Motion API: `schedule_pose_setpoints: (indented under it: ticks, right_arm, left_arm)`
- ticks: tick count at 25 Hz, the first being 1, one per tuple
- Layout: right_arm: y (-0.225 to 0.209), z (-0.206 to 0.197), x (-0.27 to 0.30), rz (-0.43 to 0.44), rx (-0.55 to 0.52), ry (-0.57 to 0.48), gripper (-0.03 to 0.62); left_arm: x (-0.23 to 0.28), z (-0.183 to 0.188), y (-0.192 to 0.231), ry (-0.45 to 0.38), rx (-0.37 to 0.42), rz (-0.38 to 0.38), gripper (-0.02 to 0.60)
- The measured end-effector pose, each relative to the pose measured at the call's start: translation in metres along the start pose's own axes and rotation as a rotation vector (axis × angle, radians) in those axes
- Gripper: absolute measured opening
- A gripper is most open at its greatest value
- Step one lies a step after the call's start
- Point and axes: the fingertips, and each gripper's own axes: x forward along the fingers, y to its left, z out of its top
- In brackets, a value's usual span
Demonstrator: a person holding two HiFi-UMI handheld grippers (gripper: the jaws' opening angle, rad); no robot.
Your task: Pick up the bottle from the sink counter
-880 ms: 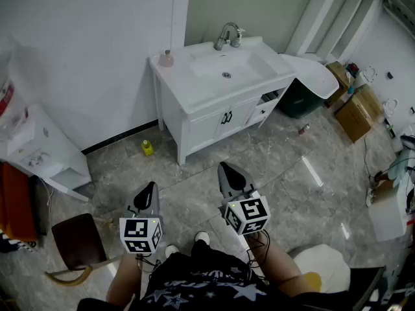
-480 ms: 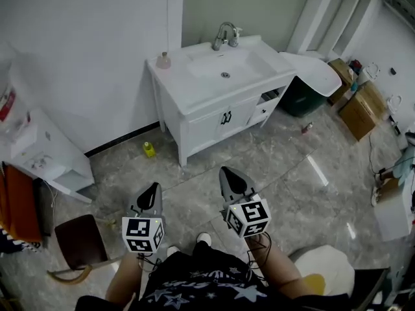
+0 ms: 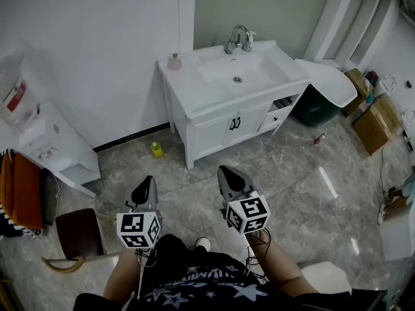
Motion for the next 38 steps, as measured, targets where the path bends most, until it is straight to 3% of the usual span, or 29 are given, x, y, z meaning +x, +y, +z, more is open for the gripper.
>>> schedule_pose_setpoints:
  ticks: [9, 18, 23, 29, 38]
  right_arm:
    - [-0.008, -0.004, 0.058, 0.051, 0.017, 0.018, 0.222]
    - [-0.053, -0.006, 0.162, -0.010, 0.034, 0.087, 0.358]
    - [-0.083, 0.009, 0.240, -0.045, 0.048, 0.104, 0.380]
    - [-0.094, 0.025, 0.319, -0.071, 0.039, 0.105, 0.380]
    - [-0.120, 0.032, 0.379, -0.112, 0.044, 0.126, 0.379]
  left_arm:
    - [0.033, -0.005, 0.032, 0.026, -0.011, 0.040, 0.023]
    - [0.150, -0.006, 0.103, 0.060, -0.046, 0.011, 0.023]
    - [0.226, 0.023, 0.142, 0.041, -0.021, -0.020, 0.023]
    - [0.283, 0.038, 0.192, 0.039, -0.046, -0.053, 0.023]
    - [0.336, 0.045, 0.241, 0.053, -0.007, -0.038, 0.023]
